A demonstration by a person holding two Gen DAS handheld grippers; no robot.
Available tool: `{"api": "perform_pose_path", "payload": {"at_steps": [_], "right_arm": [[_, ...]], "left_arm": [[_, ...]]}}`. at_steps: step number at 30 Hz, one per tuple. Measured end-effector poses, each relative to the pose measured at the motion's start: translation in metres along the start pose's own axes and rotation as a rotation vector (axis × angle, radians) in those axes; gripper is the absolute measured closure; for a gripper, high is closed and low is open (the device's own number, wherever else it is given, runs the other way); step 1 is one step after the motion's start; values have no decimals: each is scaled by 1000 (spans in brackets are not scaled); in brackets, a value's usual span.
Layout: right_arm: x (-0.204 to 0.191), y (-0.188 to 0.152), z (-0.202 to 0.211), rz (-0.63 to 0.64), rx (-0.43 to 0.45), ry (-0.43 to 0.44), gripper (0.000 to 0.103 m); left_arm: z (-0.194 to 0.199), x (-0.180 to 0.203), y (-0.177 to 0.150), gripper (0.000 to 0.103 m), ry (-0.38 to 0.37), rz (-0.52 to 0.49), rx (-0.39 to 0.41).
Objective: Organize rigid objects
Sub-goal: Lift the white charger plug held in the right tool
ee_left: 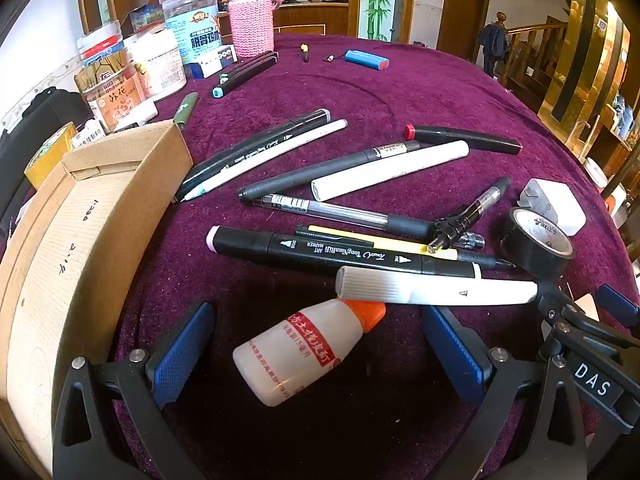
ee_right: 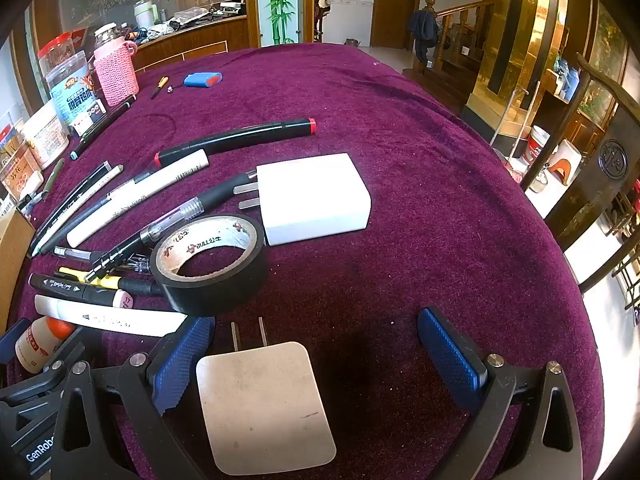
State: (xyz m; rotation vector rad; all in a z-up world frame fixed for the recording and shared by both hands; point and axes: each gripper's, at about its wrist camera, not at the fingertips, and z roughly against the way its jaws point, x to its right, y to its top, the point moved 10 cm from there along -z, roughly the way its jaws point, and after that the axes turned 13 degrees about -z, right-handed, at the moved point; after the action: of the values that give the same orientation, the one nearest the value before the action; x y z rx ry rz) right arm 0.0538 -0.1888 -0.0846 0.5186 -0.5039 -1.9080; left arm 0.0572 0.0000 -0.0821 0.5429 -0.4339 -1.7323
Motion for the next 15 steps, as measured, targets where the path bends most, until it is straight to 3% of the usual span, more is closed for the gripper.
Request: {"api": "perform_pose_path", "payload": {"at_steps": [3,6,9,15], "right_arm": [[-2,-1,1,39,-17,27,1],[-7,-7,1,119,-88,79,1],[-3,-6,2,103,-120,140,1],[-6,-11,0,120,-132,51,1]], "left_arm": [[0,1,-1,0,-10,-9,-16],[3,4,-7,0,-46,-42,-56],[4,1,-12,0,-44,-55,-43],[7,5,-15,0,-38,-54,-35]]}}
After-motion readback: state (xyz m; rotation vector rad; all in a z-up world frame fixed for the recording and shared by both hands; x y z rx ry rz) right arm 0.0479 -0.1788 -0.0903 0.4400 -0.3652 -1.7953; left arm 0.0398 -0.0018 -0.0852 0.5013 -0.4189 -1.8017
